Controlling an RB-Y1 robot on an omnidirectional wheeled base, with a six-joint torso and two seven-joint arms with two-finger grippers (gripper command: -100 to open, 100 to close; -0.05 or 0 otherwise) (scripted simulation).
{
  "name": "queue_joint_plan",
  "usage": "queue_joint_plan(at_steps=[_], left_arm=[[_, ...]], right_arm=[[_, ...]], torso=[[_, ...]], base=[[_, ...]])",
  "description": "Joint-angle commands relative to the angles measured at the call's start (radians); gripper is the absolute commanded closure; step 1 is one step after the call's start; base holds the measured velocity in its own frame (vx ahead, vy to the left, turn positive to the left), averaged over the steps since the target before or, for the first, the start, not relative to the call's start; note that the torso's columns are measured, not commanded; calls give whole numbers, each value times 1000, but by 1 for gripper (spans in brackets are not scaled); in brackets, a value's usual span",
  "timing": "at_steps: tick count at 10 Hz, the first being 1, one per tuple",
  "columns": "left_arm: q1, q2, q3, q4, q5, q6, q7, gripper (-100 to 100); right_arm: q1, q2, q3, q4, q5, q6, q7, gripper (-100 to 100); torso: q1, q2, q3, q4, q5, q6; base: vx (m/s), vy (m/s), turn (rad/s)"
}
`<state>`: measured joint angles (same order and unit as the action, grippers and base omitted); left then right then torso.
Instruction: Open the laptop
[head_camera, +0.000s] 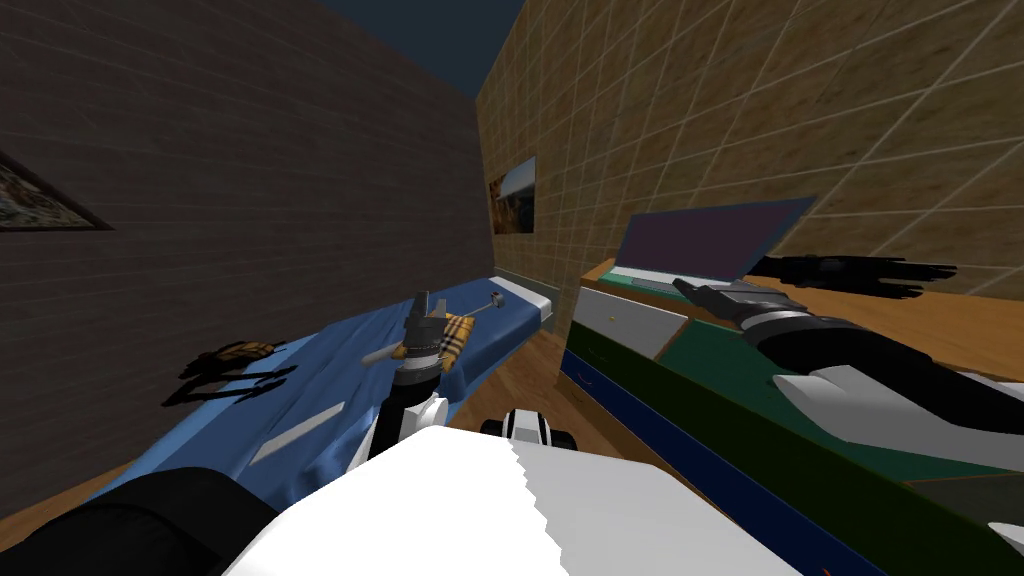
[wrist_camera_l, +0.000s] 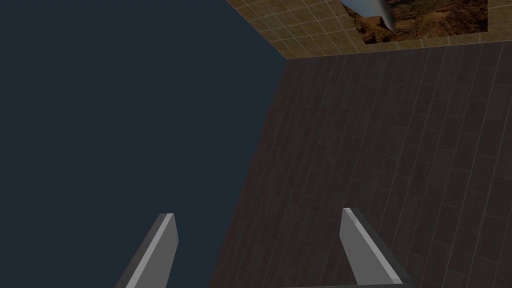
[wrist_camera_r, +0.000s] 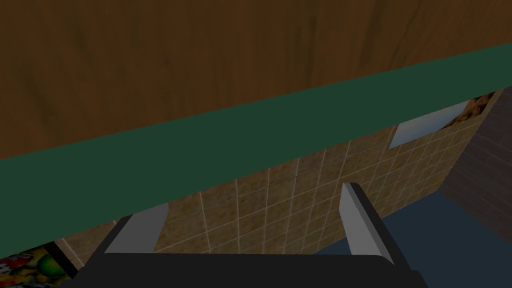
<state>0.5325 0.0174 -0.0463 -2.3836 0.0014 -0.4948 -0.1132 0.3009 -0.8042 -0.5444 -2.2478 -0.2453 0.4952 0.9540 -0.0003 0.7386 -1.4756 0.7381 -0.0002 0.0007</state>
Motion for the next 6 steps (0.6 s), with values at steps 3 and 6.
queue_joint_plan(at_steps=[3,6], left_arm=[[0,0,0,0,0,0,0,0],[0,0,0,0,0,0,0,0]], right_arm=[[5,-101,-61,41,-6,141,94,-100],[7,-151,-90,65,-7,224,138,-100]], torso=[[0,-2,-1,0,0,-1],[1,0,0,0,0,-2]], base=[[36,-7,203],[28,-5,140]])
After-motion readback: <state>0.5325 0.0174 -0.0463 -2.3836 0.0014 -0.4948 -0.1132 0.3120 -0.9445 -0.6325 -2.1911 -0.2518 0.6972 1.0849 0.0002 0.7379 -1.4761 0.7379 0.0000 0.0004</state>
